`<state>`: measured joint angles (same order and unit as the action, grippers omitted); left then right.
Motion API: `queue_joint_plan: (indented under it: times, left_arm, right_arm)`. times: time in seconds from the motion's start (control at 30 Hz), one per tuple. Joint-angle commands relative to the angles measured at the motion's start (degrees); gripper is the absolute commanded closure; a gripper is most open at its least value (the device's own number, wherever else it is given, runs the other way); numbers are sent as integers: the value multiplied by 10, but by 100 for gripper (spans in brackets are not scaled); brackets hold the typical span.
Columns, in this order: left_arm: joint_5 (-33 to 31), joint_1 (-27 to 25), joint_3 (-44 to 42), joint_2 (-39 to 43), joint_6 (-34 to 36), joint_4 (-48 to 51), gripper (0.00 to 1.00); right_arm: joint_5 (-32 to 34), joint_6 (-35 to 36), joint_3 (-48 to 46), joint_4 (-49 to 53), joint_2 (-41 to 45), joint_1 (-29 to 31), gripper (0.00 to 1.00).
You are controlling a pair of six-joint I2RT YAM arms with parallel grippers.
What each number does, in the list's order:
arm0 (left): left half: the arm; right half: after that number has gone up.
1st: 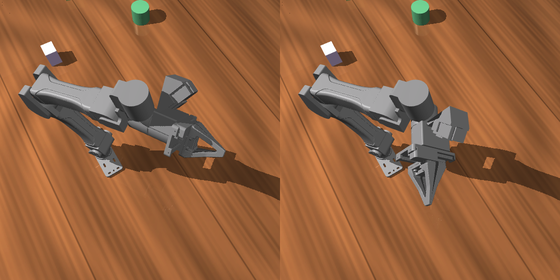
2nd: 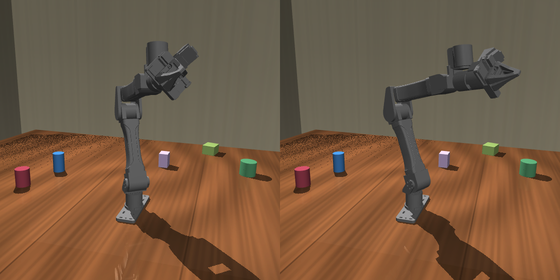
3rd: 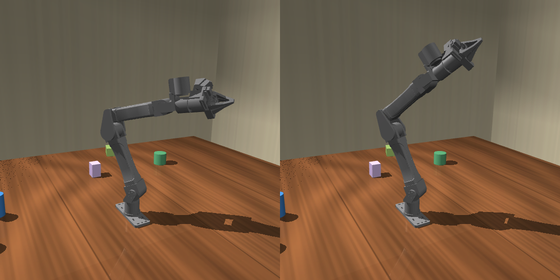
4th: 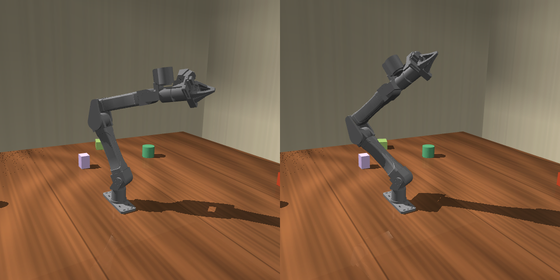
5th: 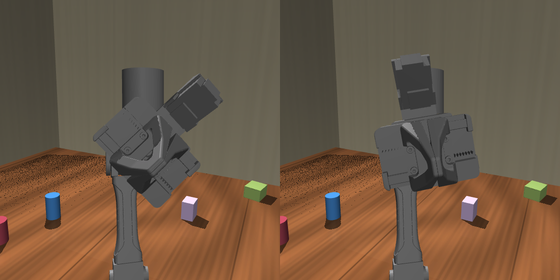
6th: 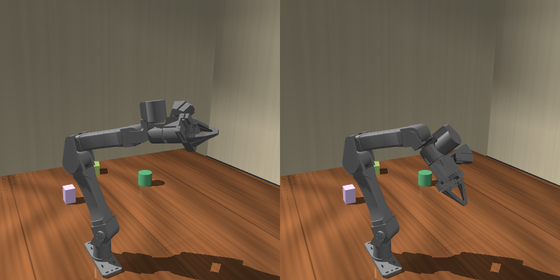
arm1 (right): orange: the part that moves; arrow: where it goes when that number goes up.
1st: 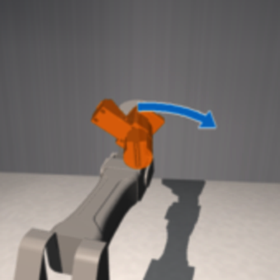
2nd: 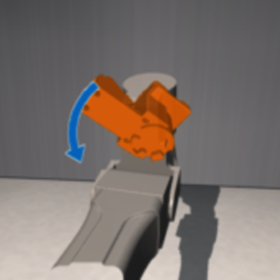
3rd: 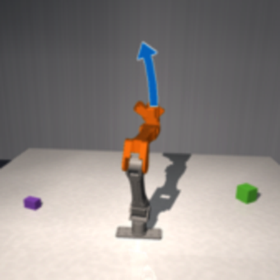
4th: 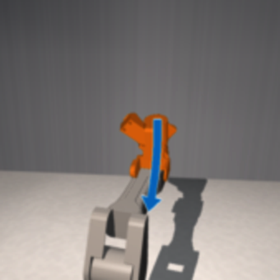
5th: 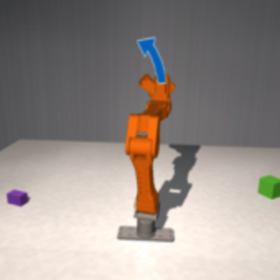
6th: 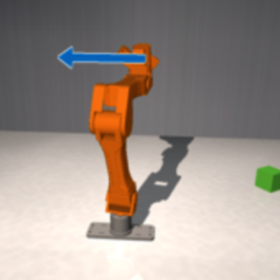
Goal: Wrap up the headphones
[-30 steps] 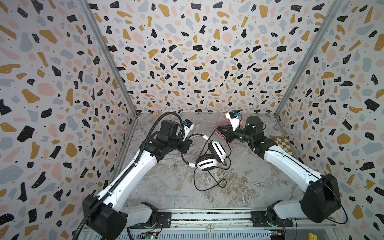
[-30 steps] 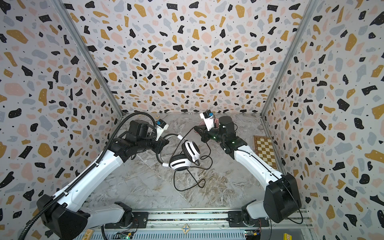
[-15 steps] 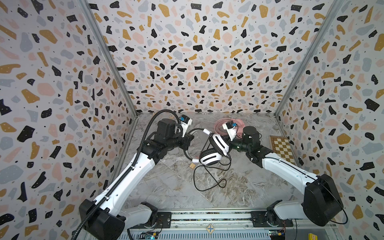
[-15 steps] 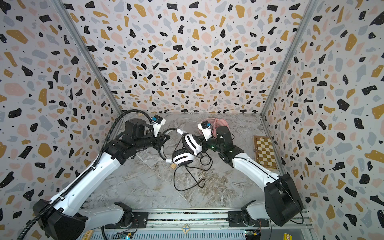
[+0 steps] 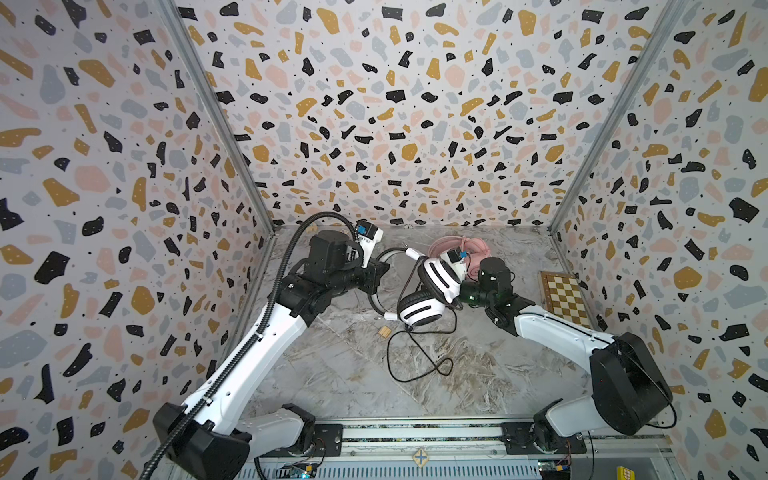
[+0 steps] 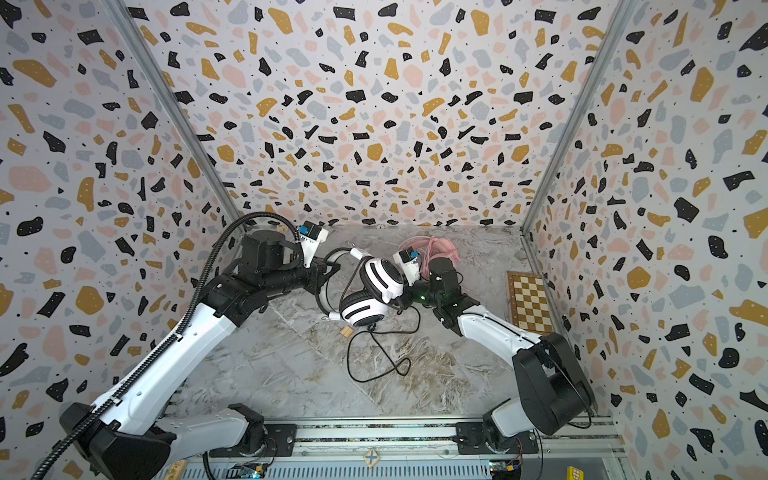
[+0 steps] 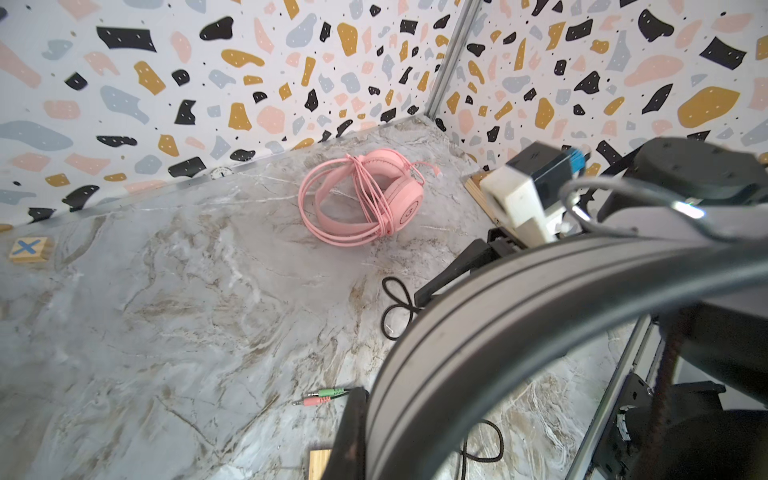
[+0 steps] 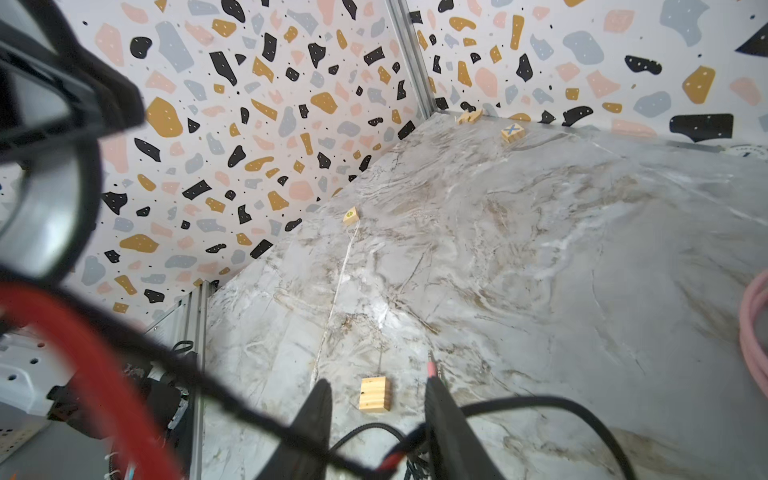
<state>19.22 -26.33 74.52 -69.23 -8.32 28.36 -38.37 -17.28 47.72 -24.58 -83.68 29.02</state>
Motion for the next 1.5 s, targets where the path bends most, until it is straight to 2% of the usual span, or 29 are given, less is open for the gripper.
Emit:
queue_joint_plan:
  times: [0.0,0.13,0.33,0.53,0.73,0.83,0.9,0.93,1.0,1.07,1.27,1.37,1.47]
  left_arm:
    - [1,9,44,5,-17,-29,100]
    - [26,29,75,-4,-26,-16,100]
    - [40,33,110,-11,-29,0,100]
    - [42,42,129,-14,-38,4,100]
    - [52,56,132,-13,-54,-10,100]
    - [55,63,136,-16,-67,-19,100]
    - [63,66,135,-17,-77,-30,100]
    - [67,67,133,-17,-80,-35,100]
    - [79,71,120,-17,-90,-50,100]
    - [89,80,105,-17,-105,-68,100]
    - [0,94,58,-10,-202,-138,100]
    - [-72,94,37,-13,-260,-161,100]
    - [-176,94,22,-13,-299,-161,100]
  right_arm:
    - [-6,-4,-14,-33,1,-11,58]
    - [-29,-4,-28,-51,-32,-38,55]
    - [-46,-23,-17,-94,-81,-45,52]
    - [-67,-42,-7,-137,-136,-38,51]
    - [-57,-32,-11,-138,-161,-18,50]
    - [-71,-53,-17,-178,-184,-15,51]
    - [-79,-64,-18,-199,-201,-9,58]
    - [-81,-65,-15,-202,-210,-7,65]
    - [-85,-69,-12,-214,-224,-5,85]
    - [-87,-77,-16,-225,-228,-6,93]
    - [-70,-68,-56,-197,-184,20,94]
    - [-18,-18,-79,-112,-127,53,94]
    - [15,-1,-116,-59,-64,74,93]
